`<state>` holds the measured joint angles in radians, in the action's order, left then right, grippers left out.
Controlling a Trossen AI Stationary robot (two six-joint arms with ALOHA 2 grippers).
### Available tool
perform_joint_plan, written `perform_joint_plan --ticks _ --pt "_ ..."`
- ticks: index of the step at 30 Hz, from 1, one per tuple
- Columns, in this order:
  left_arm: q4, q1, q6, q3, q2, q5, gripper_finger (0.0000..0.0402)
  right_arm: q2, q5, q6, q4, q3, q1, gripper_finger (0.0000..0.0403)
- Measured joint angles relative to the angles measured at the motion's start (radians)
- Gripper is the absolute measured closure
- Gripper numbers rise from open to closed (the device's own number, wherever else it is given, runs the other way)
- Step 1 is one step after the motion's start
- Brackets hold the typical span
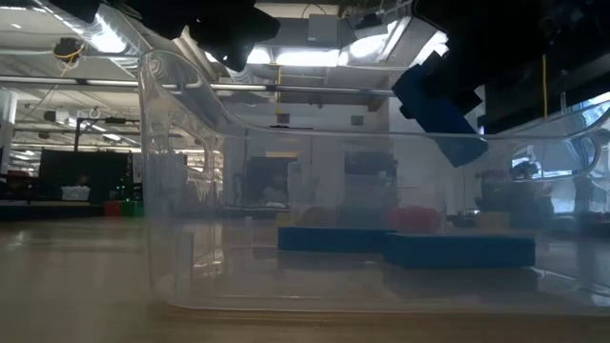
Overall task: Sort blocks by size
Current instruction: Put the blue rectangular block into the bottom right transparent bin, then put the green cylindrical block into the top transparent bin
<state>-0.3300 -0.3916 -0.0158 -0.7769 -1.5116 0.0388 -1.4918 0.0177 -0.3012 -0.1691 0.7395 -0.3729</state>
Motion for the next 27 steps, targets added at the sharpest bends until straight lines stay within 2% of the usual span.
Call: perform_joint_plan --ticks 4,18,23,27 --pt "0.000 0.000 0.000 0.000 0.000 0.000 0.0266 0.000 0.000 -0.005 0.018 0.000 -0.001 0.0285" --pt "0.001 0.000 0.000 0.000 0.000 0.000 0.0266 0.000 0.000 -0.008 0.031 0.000 0.000 0.0229" --pt "0.001 0.000 0.000 0.001 0.000 0.000 0.0266 0.000 0.001 -0.008 0.031 0.000 0.000 0.0226" --pt "0.001 0.000 0.000 0.001 0.000 0.000 0.0266 0.018 0.043 -0.028 0.032 0.000 0.000 0.0231"
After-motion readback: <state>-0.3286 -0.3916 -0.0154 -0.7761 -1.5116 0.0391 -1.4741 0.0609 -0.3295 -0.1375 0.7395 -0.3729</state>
